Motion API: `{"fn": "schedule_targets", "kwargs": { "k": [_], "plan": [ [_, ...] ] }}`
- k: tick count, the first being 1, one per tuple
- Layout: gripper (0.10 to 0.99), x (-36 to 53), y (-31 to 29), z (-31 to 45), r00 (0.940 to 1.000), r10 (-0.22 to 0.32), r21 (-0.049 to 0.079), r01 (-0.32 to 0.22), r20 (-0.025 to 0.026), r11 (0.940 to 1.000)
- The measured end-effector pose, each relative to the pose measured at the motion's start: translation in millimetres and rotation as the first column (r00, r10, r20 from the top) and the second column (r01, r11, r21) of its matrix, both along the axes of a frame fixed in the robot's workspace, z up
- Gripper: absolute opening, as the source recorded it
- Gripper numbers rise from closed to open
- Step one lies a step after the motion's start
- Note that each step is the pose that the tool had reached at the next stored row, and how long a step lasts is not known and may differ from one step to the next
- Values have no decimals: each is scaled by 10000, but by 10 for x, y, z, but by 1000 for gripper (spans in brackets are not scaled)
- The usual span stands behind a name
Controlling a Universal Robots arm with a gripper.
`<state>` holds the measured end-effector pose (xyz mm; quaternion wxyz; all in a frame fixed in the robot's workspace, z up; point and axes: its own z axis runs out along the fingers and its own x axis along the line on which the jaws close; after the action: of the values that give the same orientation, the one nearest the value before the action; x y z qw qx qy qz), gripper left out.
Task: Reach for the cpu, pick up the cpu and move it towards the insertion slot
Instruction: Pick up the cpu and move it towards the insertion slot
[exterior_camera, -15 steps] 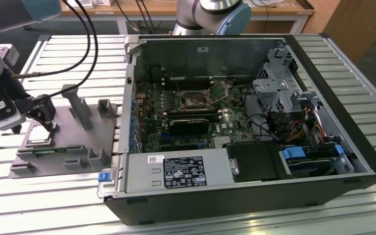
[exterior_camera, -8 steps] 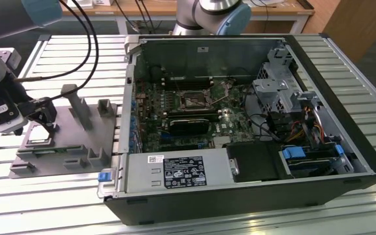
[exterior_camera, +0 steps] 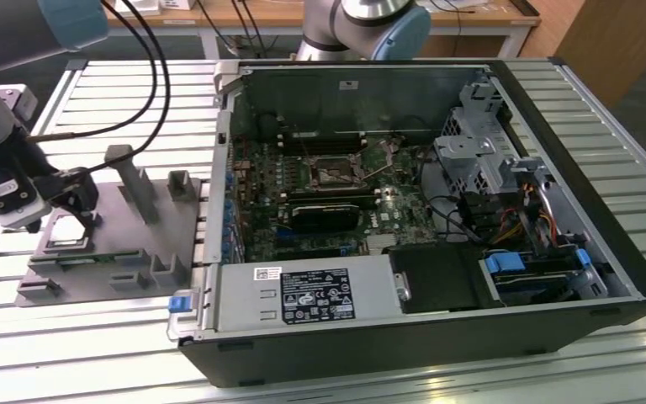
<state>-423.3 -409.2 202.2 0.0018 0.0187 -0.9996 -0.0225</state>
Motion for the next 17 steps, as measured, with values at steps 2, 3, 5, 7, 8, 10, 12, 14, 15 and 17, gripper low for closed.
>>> {"fn": "schedule_targets", "kwargs": {
  "k": [2,3,5,7,8,10,12,14,15,17],
  "plan": [
    [722,-1,17,-24,10000,2,2,-2,3,10000],
    [722,-2,20,-40,10000,3,-2,-3,0,10000],
    [722,-6,25,-75,10000,3,-17,-3,-3,10000],
    [722,-8,31,-110,10000,2,-37,-2,-8,10000],
    [722,-10,32,-127,10000,3,-43,-3,-12,10000],
    [722,-11,39,-155,10000,3,-48,-3,-22,10000],
    [706,-11,51,-164,10000,2,-49,-2,-30,10000],
    [635,-11,57,-168,10000,3,-48,-3,-29,10000],
    [635,-13,57,-171,10000,3,-48,-4,-29,10000],
    [635,-15,58,-180,10000,2,-48,-2,-29,10000]
  ]
}}
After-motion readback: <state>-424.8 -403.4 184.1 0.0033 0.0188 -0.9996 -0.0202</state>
